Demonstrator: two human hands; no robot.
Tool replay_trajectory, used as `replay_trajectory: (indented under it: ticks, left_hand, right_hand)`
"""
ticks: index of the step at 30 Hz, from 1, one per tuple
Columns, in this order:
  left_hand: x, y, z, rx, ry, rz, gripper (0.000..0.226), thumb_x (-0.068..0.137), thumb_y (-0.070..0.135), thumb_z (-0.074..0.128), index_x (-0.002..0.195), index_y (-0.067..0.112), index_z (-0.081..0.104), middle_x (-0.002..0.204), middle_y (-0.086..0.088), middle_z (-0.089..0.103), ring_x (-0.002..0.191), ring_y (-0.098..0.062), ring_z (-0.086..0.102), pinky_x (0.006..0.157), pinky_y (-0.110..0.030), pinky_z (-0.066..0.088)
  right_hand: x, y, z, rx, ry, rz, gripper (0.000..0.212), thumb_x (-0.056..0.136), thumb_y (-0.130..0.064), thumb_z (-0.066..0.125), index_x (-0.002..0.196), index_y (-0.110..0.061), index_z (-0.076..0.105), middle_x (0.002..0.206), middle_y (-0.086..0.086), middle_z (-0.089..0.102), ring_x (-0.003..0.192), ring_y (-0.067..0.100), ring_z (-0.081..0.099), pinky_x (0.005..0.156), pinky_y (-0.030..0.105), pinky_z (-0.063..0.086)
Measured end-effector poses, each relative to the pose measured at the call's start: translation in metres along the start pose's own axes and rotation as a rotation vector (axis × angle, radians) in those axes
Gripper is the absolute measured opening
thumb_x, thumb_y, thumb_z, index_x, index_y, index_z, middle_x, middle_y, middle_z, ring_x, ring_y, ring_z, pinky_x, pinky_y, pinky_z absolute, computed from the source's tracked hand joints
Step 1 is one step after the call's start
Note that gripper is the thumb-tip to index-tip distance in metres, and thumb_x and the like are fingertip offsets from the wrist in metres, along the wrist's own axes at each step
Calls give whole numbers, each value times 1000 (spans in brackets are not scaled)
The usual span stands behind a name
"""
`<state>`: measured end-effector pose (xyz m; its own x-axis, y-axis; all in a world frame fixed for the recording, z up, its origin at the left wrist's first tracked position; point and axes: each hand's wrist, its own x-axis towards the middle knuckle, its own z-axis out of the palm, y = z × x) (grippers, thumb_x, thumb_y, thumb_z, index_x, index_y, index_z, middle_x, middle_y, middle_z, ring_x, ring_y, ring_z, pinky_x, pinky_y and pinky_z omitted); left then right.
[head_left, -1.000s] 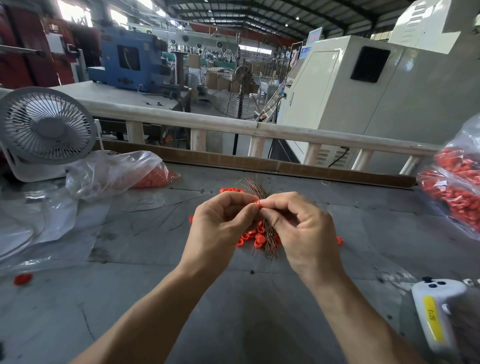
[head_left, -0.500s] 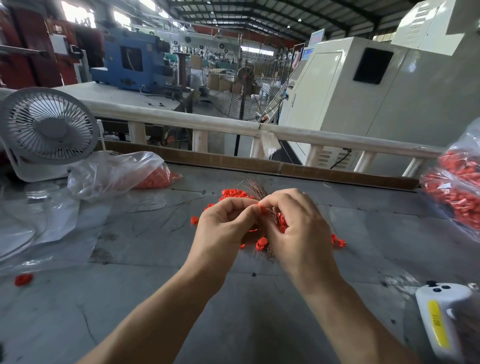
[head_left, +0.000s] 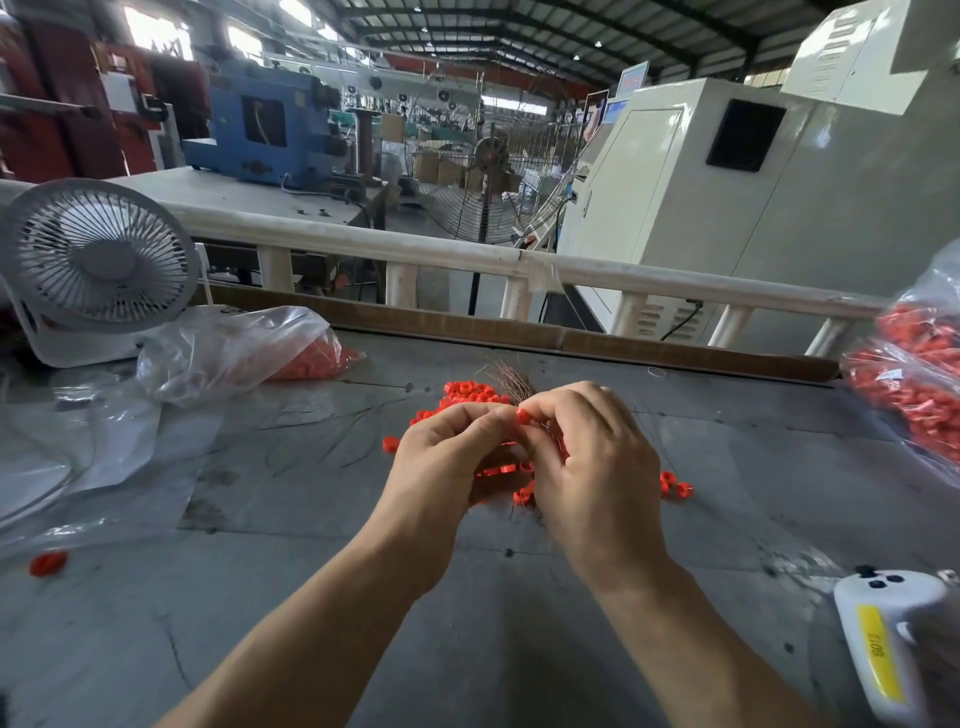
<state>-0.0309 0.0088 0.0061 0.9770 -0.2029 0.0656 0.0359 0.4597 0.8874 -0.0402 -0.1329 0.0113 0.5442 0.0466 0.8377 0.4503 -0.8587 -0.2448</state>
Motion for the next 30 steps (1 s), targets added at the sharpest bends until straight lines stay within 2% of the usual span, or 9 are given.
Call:
replay_trajectory:
  ticks: [5,9,14,20,24,30]
  left_hand:
    - [0,1,0,30,-16,1,23,98,19,64,107,-1,73,92,-20,71,82,-26,69,68,-29,57]
    - [0,3,1,25,-11,17,23,99,17,62,104,-4,72,84,-18,68,73,-22,66,60,-26,54]
    - [0,7,0,43,-12,43,21,100,18,61,98,1,73,81,-19,64,71,-26,61,63,-34,51]
    - [0,8,-2,44,-14,111,19,97,19,65,98,3,75,82,-17,64,71,-25,64,62,-32,54]
    - [0,8,-4,67,-2,127,17,97,16,64,97,5,76,86,-18,68,72,-26,65,61,-33,55]
    - [0,8,-5,66,42,135,16,96,18,67,98,3,74,84,-19,68,73,-29,66,61,-35,56]
  right_hand:
    - [0,1,1,1,13,-63,5,91,-14,73,89,-12,69,90,-2,66,87,22,60,79,30,46]
    - [1,0,1,27,46,-95,11,94,-16,70,85,-9,69,87,0,65,84,22,57,79,31,47]
    - [4,0,-2,68,47,-98,11,96,-18,71,90,-9,70,92,0,65,88,22,58,82,30,47]
    - [3,-3,-6,125,-9,-63,11,96,-22,72,104,-15,70,91,-6,65,79,12,61,68,32,52]
    - [1,-6,-6,194,-27,-70,15,93,-20,75,104,-14,69,94,-6,66,81,10,62,72,29,54]
    - [-1,-4,-3,269,-67,-23,12,94,-14,75,105,-11,71,99,-5,68,89,13,68,76,36,57]
